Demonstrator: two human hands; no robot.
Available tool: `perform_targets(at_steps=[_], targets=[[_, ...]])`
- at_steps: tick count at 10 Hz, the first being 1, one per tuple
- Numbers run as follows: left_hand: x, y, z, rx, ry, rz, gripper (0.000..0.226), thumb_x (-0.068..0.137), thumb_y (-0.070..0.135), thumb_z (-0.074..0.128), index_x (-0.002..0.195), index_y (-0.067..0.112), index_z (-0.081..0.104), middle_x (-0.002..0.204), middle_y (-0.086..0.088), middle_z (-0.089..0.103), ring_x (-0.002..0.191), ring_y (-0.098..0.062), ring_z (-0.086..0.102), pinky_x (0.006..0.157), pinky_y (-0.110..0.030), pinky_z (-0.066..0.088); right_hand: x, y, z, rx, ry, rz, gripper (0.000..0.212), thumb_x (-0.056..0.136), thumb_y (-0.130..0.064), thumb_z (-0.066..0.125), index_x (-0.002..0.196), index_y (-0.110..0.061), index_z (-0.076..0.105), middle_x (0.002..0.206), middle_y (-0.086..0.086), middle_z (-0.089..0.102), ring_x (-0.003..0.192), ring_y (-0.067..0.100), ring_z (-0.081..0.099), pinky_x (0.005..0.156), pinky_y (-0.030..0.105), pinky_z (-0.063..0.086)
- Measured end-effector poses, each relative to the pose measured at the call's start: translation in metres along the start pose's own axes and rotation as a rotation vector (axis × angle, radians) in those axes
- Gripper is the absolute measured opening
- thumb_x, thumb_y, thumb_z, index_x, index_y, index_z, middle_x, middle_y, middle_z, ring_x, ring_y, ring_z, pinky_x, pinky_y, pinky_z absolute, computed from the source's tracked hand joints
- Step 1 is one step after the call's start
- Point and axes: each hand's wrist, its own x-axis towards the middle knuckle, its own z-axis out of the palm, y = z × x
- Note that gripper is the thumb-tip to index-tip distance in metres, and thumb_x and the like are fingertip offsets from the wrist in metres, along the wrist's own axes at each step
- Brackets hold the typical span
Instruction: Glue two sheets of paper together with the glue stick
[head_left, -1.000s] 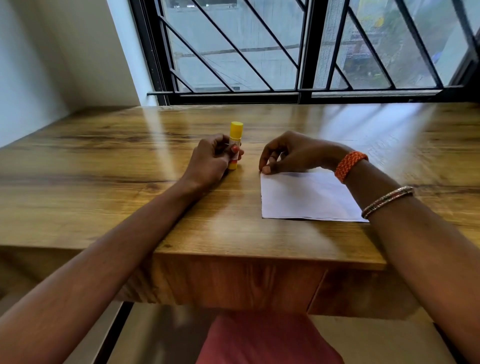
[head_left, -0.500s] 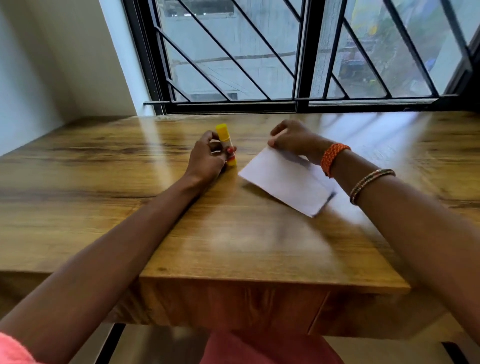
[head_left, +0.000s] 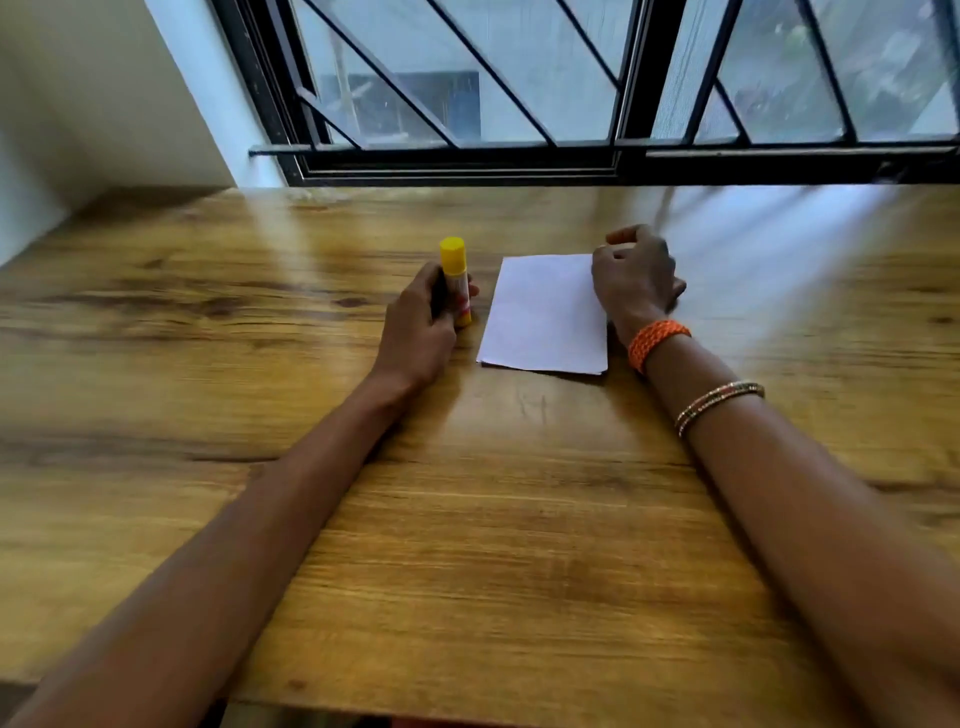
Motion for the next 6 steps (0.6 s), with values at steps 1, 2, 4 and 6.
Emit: perform_targets(at_steps=[1, 2, 4, 6], targets=[[-0.002, 0.007, -0.001, -0.002, 0.002, -0.041, 0.033, 0.084, -0.013, 0.041, 0.102, 0.012, 0.053, 0.101, 0.002, 0.062, 0.097, -0.014, 0.061, 0.088, -0.027, 0.049, -0.003, -0.002, -0.009, -0.047, -0.076, -0.081, 0.021, 0.091, -0.020, 0.048, 0.105, -0.016, 0.064, 0.108, 0.006, 0.069, 0.108, 0.027, 0.058, 0.101, 0.036, 0.027], [-0.006, 0.015, -0.003, 0.050, 0.002, -0.078, 0.032, 0.084, -0.015, 0.040, 0.108, 0.001, 0.054, 0.103, 0.003, 0.062, 0.092, -0.009, 0.060, 0.080, -0.007, 0.045, -0.007, -0.006, -0.013, -0.133, -0.172, -0.120, 0.019, 0.092, -0.024, 0.050, 0.100, -0.020, 0.068, 0.107, 0.004, 0.070, 0.107, 0.027, 0.058, 0.098, 0.037, 0.029], [-0.008, 0.028, -0.006, 0.100, 0.007, -0.069, 0.029, 0.083, -0.016, 0.038, 0.107, -0.007, 0.053, 0.103, -0.005, 0.063, 0.093, -0.015, 0.060, 0.075, 0.001, 0.040, -0.008, -0.015, -0.027, -0.105, -0.265, -0.080, 0.018, 0.092, -0.023, 0.052, 0.098, -0.017, 0.068, 0.108, 0.005, 0.070, 0.108, 0.026, 0.057, 0.096, 0.034, 0.027], [-0.017, 0.024, -0.006, 0.180, 0.023, -0.079, 0.038, 0.083, -0.008, 0.043, 0.119, -0.001, 0.051, 0.105, -0.019, 0.067, 0.095, -0.034, 0.064, 0.081, -0.036, 0.048, -0.020, -0.009, -0.030, -0.024, -0.254, -0.152, 0.028, 0.087, -0.040, 0.057, 0.102, -0.018, 0.067, 0.110, 0.005, 0.067, 0.107, 0.023, 0.057, 0.099, 0.043, 0.039]])
